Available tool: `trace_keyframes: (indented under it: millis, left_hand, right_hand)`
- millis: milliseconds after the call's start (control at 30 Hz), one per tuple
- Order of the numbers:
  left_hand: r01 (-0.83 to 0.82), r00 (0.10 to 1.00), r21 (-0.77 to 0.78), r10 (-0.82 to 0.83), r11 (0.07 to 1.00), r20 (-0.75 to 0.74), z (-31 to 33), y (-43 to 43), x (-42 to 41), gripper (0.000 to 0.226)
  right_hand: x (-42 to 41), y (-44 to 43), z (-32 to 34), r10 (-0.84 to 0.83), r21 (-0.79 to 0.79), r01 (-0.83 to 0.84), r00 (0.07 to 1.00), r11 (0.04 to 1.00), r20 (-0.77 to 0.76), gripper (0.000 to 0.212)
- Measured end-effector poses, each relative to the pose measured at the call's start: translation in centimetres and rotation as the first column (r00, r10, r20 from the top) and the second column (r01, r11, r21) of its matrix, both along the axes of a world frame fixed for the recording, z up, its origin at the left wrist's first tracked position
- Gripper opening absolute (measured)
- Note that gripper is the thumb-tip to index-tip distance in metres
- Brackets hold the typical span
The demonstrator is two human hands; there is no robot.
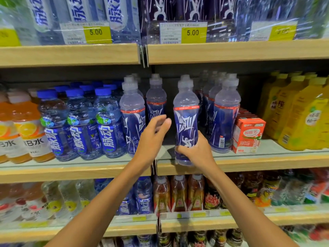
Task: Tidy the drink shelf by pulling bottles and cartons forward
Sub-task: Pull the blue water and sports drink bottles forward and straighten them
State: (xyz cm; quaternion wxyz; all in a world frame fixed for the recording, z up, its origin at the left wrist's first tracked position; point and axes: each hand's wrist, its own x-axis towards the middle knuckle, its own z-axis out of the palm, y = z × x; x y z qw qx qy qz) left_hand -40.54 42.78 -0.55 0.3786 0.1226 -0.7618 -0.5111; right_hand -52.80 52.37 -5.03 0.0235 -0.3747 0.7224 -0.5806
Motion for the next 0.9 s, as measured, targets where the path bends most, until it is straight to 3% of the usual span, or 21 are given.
trace_keyframes:
  millis: [167,333,433,500,600,667,733,800,900]
  left_hand:
    - [0.095,0.985,0.197,-0.063,0.976,-0.163,3.9,1.9,-0.8,0.042]
    - [-0.086,0.967,0.279,0.148,0.956,-0.209,4.0,2.7,-1.1,0.025]
    - [-0.094,0.95,0.335,0.185,0.938,-0.25,4.2,2.6,-0.7,0.018]
    - [-0.054,0.962,0.383,0.15,0.922,-0.226,4.7,2.3,-0.2,0.014]
    - [0.206,0.966,0.497,-0.095,0.843,-0.239,5.5,1.4,0.8,0.021]
    - [0.492,0.869,0.534,-0.355,0.688,-0.344,5.9,1.1,1.3,0.031]
    - [0.711,0.702,0.508,-0.527,0.486,-0.479,5.8,1.0,1.3,0.044]
    - [0.821,0.563,0.468,-0.597,0.327,-0.572,5.5,1.0,1.2,0.05]
    - [0.877,0.459,0.437,-0.621,0.201,-0.635,4.8,1.0,1.1,0.049]
  right_hand:
    - [3.8,1.2,-0.6,0.111,0.04,-0.112,0.994,0.993,0.026,0.054]
    - [6.3,1.8,-1.4,0.176,0.024,-0.176,0.984,0.984,-0.007,0.058]
    - [6.6,2.2,-1.6,0.302,-0.043,-0.299,0.948,0.953,0.105,0.06]
    - [6.1,2.6,-1.5,0.485,-0.17,-0.454,0.825,0.874,0.29,0.061]
    - [4.9,3.3,-1.6,0.727,-0.421,-0.615,0.411,0.667,0.55,0.07]
    - [5.0,3.2,-1.9,0.806,-0.551,-0.669,0.124,0.499,0.579,0.074]
    - [5.9,2.6,-2.3,0.843,-0.629,-0.716,-0.108,0.301,0.527,0.081]
    - [7.3,2.0,-2.0,0.859,-0.651,-0.736,-0.198,0.188,0.472,0.079]
    - [8.0,1.9,-1.7,0.846,-0.657,-0.725,-0.205,0.206,0.492,0.068]
